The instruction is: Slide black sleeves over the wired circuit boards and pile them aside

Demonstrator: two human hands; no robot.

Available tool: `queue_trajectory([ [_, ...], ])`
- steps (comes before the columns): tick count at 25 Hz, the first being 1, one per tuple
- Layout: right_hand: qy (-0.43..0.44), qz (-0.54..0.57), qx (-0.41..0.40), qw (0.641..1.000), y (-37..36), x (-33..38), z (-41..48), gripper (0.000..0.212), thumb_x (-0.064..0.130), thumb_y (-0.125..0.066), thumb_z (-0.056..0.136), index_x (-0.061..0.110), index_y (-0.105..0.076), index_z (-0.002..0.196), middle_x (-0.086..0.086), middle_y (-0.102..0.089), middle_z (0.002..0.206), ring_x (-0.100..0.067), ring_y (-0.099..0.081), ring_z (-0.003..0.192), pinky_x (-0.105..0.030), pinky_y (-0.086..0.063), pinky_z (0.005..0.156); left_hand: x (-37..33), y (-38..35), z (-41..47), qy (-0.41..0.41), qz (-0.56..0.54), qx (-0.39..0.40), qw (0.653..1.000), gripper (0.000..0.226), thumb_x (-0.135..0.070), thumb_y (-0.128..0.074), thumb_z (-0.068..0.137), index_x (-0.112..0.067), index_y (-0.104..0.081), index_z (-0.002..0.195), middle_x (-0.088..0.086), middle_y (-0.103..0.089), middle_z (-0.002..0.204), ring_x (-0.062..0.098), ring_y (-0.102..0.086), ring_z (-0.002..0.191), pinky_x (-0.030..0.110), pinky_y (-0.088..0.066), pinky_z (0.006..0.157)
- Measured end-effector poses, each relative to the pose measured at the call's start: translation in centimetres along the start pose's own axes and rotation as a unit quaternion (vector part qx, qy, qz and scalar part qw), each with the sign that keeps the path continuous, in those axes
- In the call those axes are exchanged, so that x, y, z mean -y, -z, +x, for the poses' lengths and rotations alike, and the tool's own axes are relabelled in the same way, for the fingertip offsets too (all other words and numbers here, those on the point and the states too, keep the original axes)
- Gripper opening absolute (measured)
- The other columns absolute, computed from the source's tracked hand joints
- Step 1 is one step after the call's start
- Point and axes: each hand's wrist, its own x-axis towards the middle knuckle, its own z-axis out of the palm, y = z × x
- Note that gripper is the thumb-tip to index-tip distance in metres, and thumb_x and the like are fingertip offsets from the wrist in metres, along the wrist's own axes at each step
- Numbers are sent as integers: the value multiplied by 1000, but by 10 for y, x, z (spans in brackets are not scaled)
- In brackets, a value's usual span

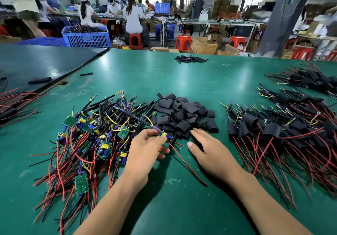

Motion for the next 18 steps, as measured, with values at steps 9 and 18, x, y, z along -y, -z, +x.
queue_trajectory([
  [9,-135,-45,-104,984,14,4,-4,65,50,-67,86,20,-50,141,0,-54,131,-22,-46,128,-39,-36,104,0,1,0,-2,-10,-3,1000,13,-5,-70,88,-7,-60,97,7,-64,80,19,-58,56,28,-45,52],
  [18,-83,13,-85,993,13,13,-8,38,29,-70,87,19,-66,124,1,-66,111,-22,-59,108,-35,-45,96,-1,-1,-1,-35,-57,26,997,17,5,-63,88,-5,-55,99,-3,-63,62,22,-60,56,25,-47,51],
])
